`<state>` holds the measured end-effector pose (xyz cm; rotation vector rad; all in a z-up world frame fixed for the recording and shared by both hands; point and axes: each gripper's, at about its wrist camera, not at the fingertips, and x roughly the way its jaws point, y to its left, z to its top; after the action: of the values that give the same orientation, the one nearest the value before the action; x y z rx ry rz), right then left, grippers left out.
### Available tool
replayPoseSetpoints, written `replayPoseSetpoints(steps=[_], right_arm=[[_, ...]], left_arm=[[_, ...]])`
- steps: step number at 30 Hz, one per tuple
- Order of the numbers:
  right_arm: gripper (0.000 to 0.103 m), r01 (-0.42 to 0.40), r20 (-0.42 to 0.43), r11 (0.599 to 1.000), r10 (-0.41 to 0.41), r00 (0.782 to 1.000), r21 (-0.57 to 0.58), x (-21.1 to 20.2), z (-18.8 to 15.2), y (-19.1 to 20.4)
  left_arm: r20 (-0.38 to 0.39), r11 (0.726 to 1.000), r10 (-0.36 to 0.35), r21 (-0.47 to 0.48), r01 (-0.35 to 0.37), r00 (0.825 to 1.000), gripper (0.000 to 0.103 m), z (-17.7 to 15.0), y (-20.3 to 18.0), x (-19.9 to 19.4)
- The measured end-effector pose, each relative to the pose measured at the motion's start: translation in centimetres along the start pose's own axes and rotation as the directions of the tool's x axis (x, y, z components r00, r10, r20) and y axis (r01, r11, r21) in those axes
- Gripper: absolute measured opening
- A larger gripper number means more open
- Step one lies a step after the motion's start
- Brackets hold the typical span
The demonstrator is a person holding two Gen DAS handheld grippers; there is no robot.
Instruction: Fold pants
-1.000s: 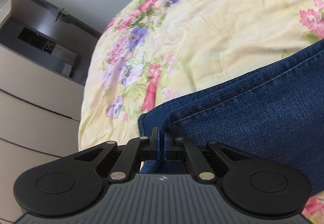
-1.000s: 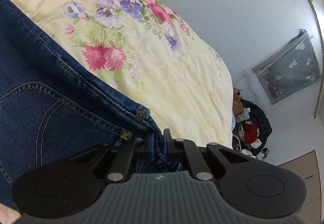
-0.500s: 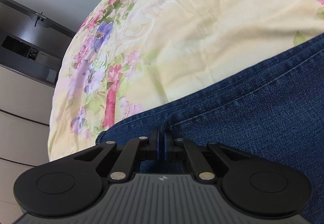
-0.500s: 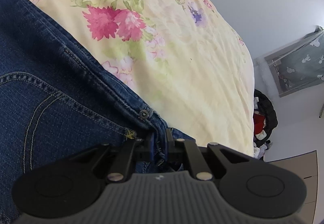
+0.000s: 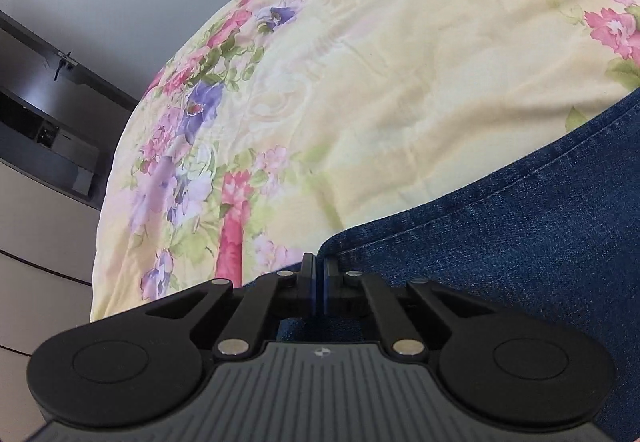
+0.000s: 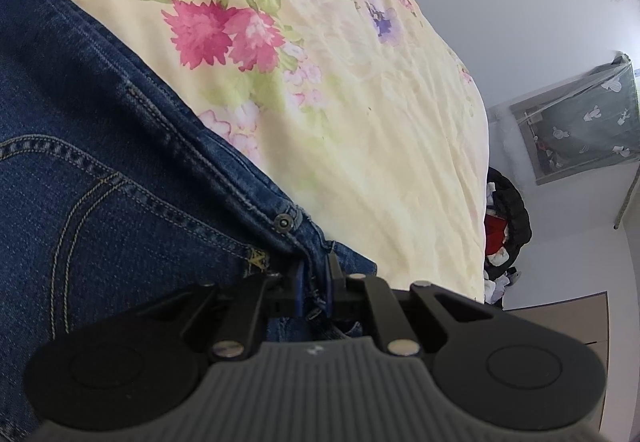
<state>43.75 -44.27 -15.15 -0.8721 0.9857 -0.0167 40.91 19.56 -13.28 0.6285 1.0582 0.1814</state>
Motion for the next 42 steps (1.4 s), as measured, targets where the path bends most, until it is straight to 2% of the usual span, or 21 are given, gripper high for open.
replayPoseSetpoints(steps=[3, 4, 5, 7, 8, 10, 13, 16, 19, 20, 21, 23, 25, 28, 30, 31, 32, 33, 35, 39, 42], right_arm=[[0.002, 0.005, -0.006, 1.000, -0.005, 1.000, -0.001, 0.0, 0.1, 0.0], [0.002, 0.009, -0.008, 1.000, -0.009, 1.000, 0.000, 0.1, 0.1, 0.2], [0.002, 0.013, -0.010, 1.000, -0.013, 1.000, -0.002, 0.1, 0.1, 0.3], [0.003, 0.018, -0.009, 1.000, -0.018, 1.000, -0.012, 0.1, 0.0, 0.5], [0.003, 0.017, -0.009, 1.000, -0.018, 1.000, -0.014, 0.1, -0.1, 0.5], [0.003, 0.015, -0.013, 1.000, -0.015, 1.000, -0.011, 0.1, 0.1, 0.4], [0.003, 0.028, -0.025, 1.000, -0.028, 0.999, -0.006, 0.2, 0.3, 0.6], [0.005, 0.060, -0.035, 0.998, -0.059, 0.998, 0.013, 0.0, 0.4, 0.9], [0.017, 0.097, -0.033, 0.995, -0.096, 0.995, 0.037, -1.0, 0.3, 0.9], [0.036, 0.117, -0.030, 0.992, -0.116, 0.993, 0.043, -1.5, 0.3, 0.8], [0.046, 0.137, -0.028, 0.989, -0.136, 0.990, 0.054, -2.0, 0.1, 0.6], [0.046, 0.147, -0.021, 0.984, -0.146, 0.989, 0.100, -3.6, -0.4, -0.1], [0.046, 0.127, -0.031, 0.978, -0.123, 0.992, 0.168, -5.2, -1.2, -0.7], [0.046, 0.066, -0.041, 0.961, -0.057, 0.998, 0.269, -8.0, -3.1, -0.6], [0.046, 0.007, -0.048, 0.937, 0.011, 0.999, 0.349, -9.7, -4.5, -0.1], [0.046, -0.024, -0.046, 0.921, 0.045, 0.998, 0.389, -10.5, -5.3, 0.2], [0.046, -0.055, -0.040, 0.900, 0.080, 0.996, 0.433, -11.4, -6.1, 0.6], [0.046, -0.083, -0.029, 0.878, 0.110, 0.994, 0.471, -12.4, -6.9, 1.3], [0.045, -0.137, -0.009, 0.847, 0.165, 0.986, 0.514, -14.2, -8.4, 3.0], [0.037, -0.253, 0.040, 0.779, 0.281, 0.959, 0.574, -17.7, -10.6, 6.9], [0.033, -0.338, 0.093, 0.710, 0.361, 0.928, 0.618, -20.0, -11.7, 9.9]], left_arm=[[-0.052, 0.999, -0.025, 0.033, 0.027, 0.998, 0.005, 0.7, -0.3, 1.4], [-0.048, 0.998, -0.009, 0.055, 0.012, 0.999, 0.015, 0.6, -0.5, 1.6], [-0.042, 0.998, -0.002, 0.061, 0.005, 0.999, 0.020, 0.5, -0.4, 1.7], [-0.040, 0.999, 0.019, 0.028, -0.018, 0.999, 0.053, 0.1, 0.7, 1.5], [-0.037, 0.999, 0.035, 0.006, -0.034, 0.999, 0.058, -0.1, 1.7, 1.2], [-0.036, 0.997, 0.063, -0.043, -0.064, 0.997, 0.059, -0.7, 4.0, 0.5], [-0.060, 0.980, 0.065, -0.183, -0.075, 0.996, 0.059, -2.1, 7.8, -0.6], [-0.067, 0.932, 0.016, -0.361, -0.039, 0.998, 0.059, -4.6, 10.9, -1.9], [-0.063, 0.859, -0.070, -0.511, 0.028, 0.996, 0.059, -7.8, 12.6, -3.2], [-0.059, 0.831, -0.089, -0.554, 0.041, 0.994, 0.059, -8.9, 12.9, -3.6], [-0.046, 0.795, -0.118, -0.602, 0.067, 0.992, 0.059, -10.3, 13.1, -4.1], [-0.017, 0.706, -0.174, -0.699, 0.113, 0.985, 0.059, -12.9, 13.6, -4.7], [0.010, 0.587, -0.213, -0.798, 0.136, 0.977, 0.069, -15.9, 13.9, -5.1], [0.080, 0.386, -0.239, -0.907, 0.170, 0.968, 0.071, -20.0, 14.0, -5.2], [0.164, 0.228, -0.272, -0.946, 0.230, 0.948, 0.071, -22.5, 13.9, -4.7], [0.194, 0.166, -0.288, -0.954, 0.248, 0.938, 0.071, -23.4, 13.6, -4.3], [0.214, 0.119, -0.303, -0.958, 0.260, 0.929, 0.071, -24.1, 13.3, -3.8], [0.224, 0.088, -0.312, -0.961, 0.263, 0.923, 0.071, -24.6, 12.9, -3.4], [0.212, 0.065, -0.306, -0.968, 0.243, 0.928, 0.071, -25.3, 11.9, -2.8], [0.204, 0.083, -0.260, -0.969, 0.232, 0.944, 0.062, -25.4, 11.3, -2.5], [0.191, 0.105, -0.227, -0.970, 0.219, 0.955, 0.041, -25.0, 11.4, -2.6]])
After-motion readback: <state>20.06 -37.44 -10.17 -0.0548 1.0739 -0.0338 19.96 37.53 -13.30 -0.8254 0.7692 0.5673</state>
